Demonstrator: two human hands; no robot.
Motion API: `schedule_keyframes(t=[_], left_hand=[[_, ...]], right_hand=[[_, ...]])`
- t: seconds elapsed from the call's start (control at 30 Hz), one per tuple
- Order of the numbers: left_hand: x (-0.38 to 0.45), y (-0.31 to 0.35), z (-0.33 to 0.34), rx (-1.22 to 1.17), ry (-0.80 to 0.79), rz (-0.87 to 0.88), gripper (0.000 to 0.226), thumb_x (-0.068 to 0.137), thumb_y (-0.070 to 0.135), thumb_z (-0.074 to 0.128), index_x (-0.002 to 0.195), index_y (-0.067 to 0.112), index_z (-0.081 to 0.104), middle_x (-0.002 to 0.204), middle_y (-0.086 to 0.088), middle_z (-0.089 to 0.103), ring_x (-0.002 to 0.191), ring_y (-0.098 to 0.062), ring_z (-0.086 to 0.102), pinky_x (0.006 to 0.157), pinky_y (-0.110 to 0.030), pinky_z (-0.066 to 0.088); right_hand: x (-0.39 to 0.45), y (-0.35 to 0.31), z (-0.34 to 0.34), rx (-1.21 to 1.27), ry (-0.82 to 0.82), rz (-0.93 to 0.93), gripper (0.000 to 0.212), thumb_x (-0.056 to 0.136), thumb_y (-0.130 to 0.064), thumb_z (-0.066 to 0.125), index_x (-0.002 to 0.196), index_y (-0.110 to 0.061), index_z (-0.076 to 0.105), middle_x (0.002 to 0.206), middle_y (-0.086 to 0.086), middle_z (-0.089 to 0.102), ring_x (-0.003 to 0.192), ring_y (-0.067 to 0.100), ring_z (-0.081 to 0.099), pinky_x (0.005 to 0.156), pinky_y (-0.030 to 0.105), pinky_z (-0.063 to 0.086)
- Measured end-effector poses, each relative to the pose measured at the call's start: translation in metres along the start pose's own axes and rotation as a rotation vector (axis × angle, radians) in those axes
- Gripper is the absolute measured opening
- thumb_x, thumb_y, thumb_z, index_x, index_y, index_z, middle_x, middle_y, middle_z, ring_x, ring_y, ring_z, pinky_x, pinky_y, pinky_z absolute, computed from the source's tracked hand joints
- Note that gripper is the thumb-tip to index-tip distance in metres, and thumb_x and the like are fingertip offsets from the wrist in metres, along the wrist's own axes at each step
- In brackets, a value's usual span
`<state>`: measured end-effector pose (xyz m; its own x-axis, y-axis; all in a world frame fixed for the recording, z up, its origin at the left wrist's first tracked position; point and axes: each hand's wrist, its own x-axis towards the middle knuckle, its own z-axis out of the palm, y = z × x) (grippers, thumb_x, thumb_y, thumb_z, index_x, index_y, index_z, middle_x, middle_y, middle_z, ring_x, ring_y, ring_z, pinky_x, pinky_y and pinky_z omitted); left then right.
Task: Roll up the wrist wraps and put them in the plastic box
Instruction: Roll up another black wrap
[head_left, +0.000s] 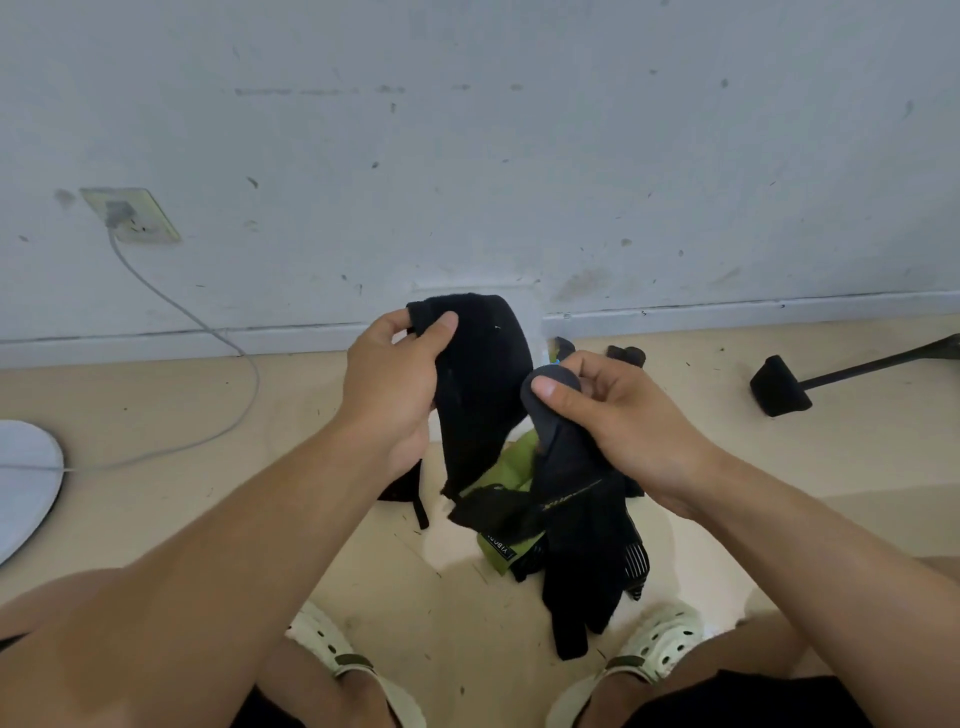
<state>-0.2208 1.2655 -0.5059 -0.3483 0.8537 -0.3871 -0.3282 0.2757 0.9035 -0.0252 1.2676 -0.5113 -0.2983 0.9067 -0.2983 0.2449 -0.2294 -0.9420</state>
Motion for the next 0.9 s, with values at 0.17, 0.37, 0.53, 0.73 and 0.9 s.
schedule_keyframes(t=[0.17,0.37,0.53,0.73,0.9], left_hand=[[-0.007,0.000,0.003,0.056,-0.259,-0.049,0.028,0.100,0.026,0.068,0.128,0.020,0.069,0.116,-0.001,0.078,0.109,-0.020,0.075,0.096,-0.041,0.060],[-0.010,-0.009,0.005,0.243,-0.339,0.021,0.033,0.102,0.013,0.066,0.131,0.027,0.064,0.109,0.003,0.080,0.099,-0.018,0.077,0.080,-0.039,0.065],[-0.008,-0.010,0.004,0.223,-0.305,0.055,0.035,0.103,0.010,0.064,0.135,0.024,0.062,0.111,-0.001,0.079,0.100,-0.020,0.078,0.081,-0.042,0.065],[-0.009,-0.013,0.006,0.152,-0.259,0.060,0.035,0.105,0.007,0.059,0.136,0.022,0.060,0.113,-0.002,0.078,0.104,-0.020,0.076,0.082,-0.038,0.065],[-0.005,-0.013,0.007,0.029,-0.066,0.061,0.040,0.104,0.004,0.059,0.137,0.028,0.059,0.115,-0.002,0.078,0.109,-0.022,0.074,0.093,-0.043,0.062]], right_hand=[[0.004,0.001,0.001,0.151,0.087,-0.018,0.015,0.097,-0.023,0.071,0.095,-0.008,0.070,0.080,0.015,0.076,0.071,0.018,0.071,0.068,0.028,0.057],[0.009,-0.003,-0.008,0.246,0.190,-0.011,0.017,0.097,-0.027,0.071,0.102,-0.011,0.074,0.087,0.007,0.079,0.080,0.016,0.075,0.072,0.027,0.058],[0.007,-0.003,-0.005,0.227,0.159,-0.024,0.018,0.096,-0.026,0.071,0.099,-0.009,0.075,0.079,0.005,0.077,0.069,0.014,0.072,0.065,0.023,0.056],[0.005,-0.001,-0.001,0.166,0.213,-0.066,0.018,0.097,-0.027,0.071,0.097,-0.010,0.078,0.094,0.017,0.077,0.079,0.018,0.072,0.077,0.031,0.061],[0.005,0.000,0.001,0.011,0.242,-0.175,0.012,0.098,-0.025,0.070,0.097,-0.020,0.081,0.094,0.015,0.076,0.080,0.022,0.071,0.083,0.039,0.059]])
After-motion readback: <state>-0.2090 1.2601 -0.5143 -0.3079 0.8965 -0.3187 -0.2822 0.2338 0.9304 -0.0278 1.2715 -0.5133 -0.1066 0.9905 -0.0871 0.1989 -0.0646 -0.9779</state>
